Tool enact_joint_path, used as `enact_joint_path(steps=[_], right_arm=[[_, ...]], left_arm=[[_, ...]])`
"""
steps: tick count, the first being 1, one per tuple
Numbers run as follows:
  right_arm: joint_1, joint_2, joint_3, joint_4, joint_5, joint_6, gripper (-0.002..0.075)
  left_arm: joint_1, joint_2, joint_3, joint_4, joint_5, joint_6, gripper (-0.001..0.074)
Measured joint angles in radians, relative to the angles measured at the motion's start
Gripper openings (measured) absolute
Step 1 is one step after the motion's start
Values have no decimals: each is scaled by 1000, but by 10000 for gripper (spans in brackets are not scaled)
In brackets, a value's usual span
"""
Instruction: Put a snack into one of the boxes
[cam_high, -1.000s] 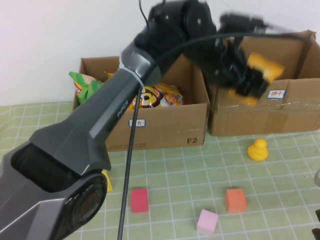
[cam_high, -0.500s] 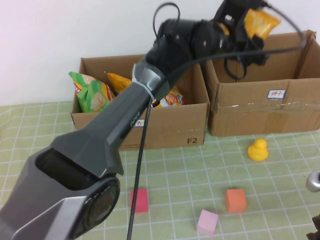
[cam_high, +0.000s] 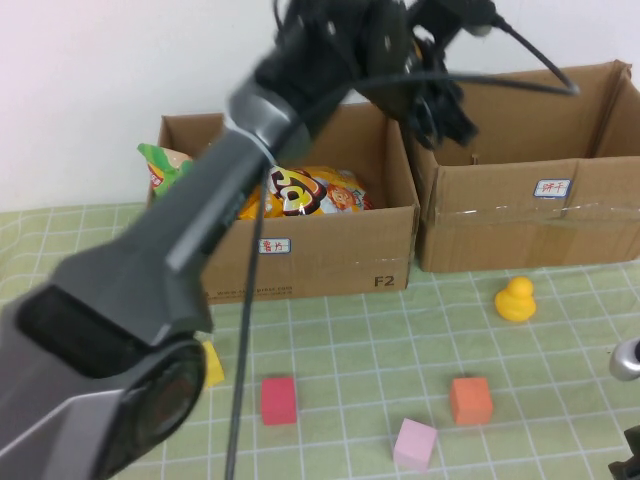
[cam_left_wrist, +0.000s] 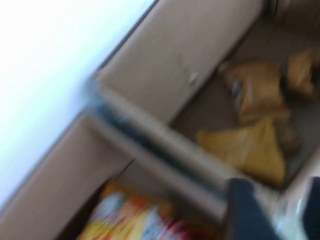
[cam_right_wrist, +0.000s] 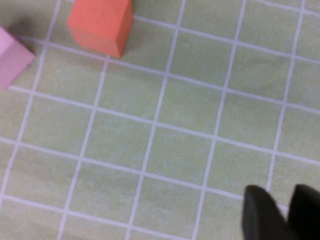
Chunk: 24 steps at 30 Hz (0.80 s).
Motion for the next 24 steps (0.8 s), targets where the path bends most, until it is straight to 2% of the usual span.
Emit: enact_joint_path(steps=[3, 6, 12, 15, 24], right_arm=[[13, 0, -18, 11, 20, 0, 62], [38, 0, -51, 13, 65, -33, 17], [63, -2, -70, 13, 124, -87, 0], [65, -45, -70, 13, 137, -94, -1], [69, -443, -70, 11, 248, -101, -2]], left_arm=[[0, -85, -2, 80, 119, 23, 90], [0, -168, -10, 153, 214, 33, 27], [0, -338, -10, 265, 293, 38, 3], [4, -427, -10, 263, 302, 40, 0], [4, -663, -5, 173, 302, 66, 0]])
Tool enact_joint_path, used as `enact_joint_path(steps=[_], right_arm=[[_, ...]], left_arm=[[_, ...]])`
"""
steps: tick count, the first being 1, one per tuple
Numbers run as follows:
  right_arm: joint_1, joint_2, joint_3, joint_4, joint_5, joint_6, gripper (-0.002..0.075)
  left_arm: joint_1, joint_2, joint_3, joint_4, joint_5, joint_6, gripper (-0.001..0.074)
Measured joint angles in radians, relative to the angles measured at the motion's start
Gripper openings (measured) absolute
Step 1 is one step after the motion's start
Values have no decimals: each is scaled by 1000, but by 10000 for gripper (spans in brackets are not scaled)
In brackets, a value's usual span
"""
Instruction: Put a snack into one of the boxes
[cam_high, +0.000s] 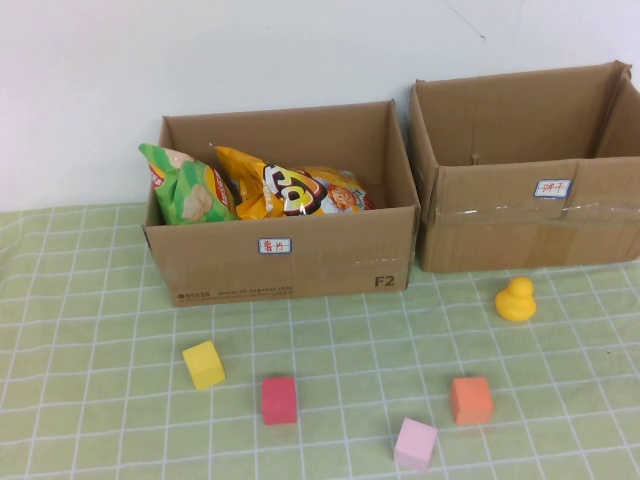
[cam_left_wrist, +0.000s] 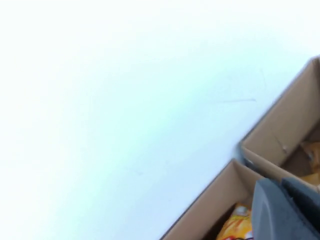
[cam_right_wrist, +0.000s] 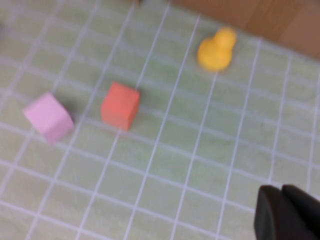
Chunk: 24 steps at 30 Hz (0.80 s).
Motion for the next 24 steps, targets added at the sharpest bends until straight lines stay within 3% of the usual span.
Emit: enact_joint_path(steps=[5, 11, 24], right_arm=[[0, -229, 0, 31, 81, -2, -2], [0, -419, 0, 48, 149, -27, -2], [0, -466, 39, 48, 250, -29, -2]], left_arm=[[0, -127, 160, 51, 0, 65, -1], [0, -327, 554, 168, -51, 47, -1], [0, -873, 1474, 312, -854, -45, -1]])
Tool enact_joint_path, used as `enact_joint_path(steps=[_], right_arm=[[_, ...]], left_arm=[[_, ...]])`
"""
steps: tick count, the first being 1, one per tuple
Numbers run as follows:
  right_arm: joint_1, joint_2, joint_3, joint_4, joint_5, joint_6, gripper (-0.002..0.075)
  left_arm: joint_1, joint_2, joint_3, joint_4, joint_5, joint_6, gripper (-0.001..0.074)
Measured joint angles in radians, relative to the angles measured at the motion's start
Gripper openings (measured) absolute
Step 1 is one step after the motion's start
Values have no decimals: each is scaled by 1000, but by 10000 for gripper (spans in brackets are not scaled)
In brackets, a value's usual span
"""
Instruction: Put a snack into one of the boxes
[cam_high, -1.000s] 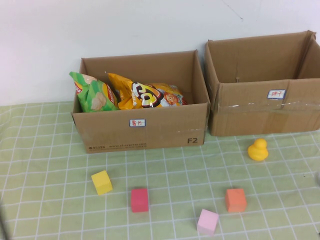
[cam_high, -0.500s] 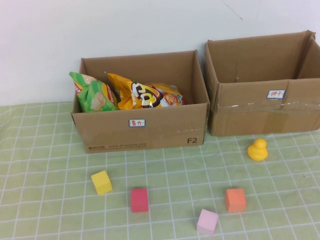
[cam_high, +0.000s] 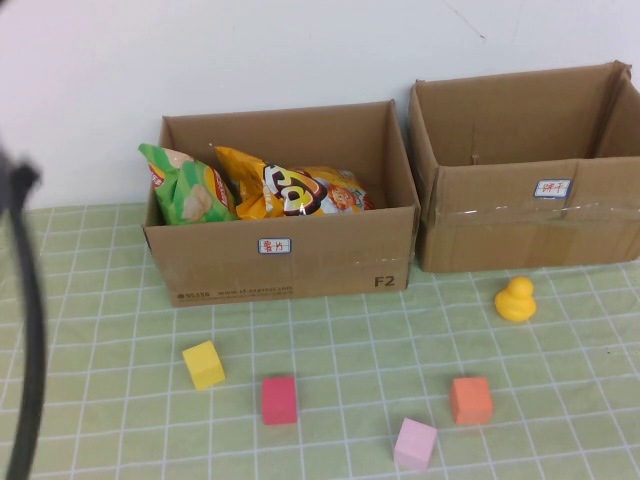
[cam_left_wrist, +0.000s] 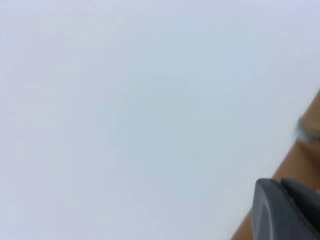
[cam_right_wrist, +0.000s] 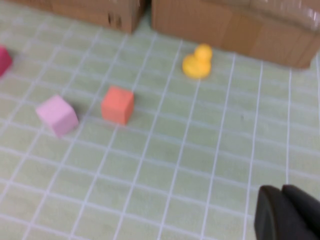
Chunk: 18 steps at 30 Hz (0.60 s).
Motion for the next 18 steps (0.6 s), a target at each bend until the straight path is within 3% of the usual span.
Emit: enact_joint_path(steps=[5, 10, 18], right_arm=[[0, 0, 15, -2, 30, 0, -2], [0, 0, 15, -3, 33, 0, -2], [0, 0, 15, -3, 36, 0, -2]], left_arm=[[0, -147, 253, 4, -137, -196, -1], [0, -243, 450, 6, -108, -361, -1], [0, -289, 662, -60, -37, -444, -1]])
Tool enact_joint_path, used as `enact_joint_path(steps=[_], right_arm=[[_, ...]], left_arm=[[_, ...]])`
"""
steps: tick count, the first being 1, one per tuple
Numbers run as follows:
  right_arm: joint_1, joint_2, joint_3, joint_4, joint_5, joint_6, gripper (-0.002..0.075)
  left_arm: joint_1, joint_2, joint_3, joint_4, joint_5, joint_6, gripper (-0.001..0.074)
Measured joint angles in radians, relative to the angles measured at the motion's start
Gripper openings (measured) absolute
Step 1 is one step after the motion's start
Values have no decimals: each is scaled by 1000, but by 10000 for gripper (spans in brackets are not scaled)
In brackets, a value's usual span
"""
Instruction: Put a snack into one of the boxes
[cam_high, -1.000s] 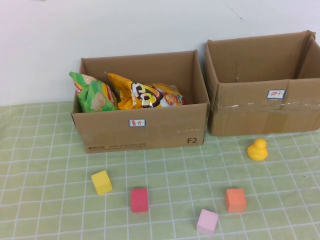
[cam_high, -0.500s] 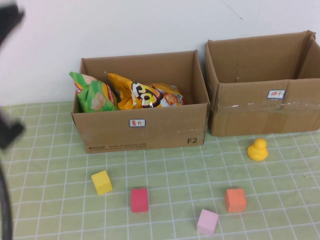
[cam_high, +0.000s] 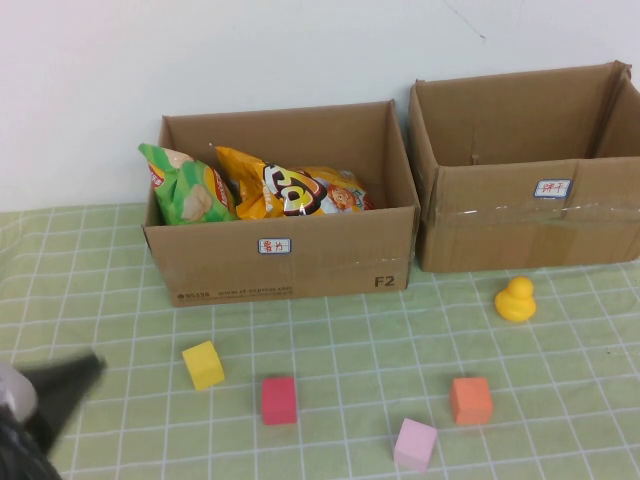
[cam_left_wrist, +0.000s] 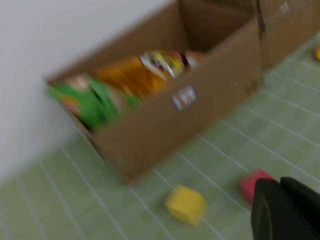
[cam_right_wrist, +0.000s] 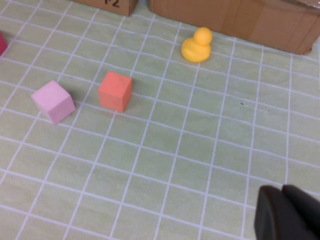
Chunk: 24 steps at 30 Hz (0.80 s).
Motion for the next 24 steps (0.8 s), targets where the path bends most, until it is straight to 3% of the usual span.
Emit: enact_joint_path(steps=[8, 19, 24], right_arm=[[0, 0, 0, 0, 0, 0, -2], [0, 0, 0, 0, 0, 0, -2], [0, 0, 0, 0, 2, 0, -2]], left_arm=[[0, 0, 209, -290, 11, -130, -1], [2, -58, 337, -411, 84, -196, -1], [91, -245, 339, -409, 74, -246, -1]])
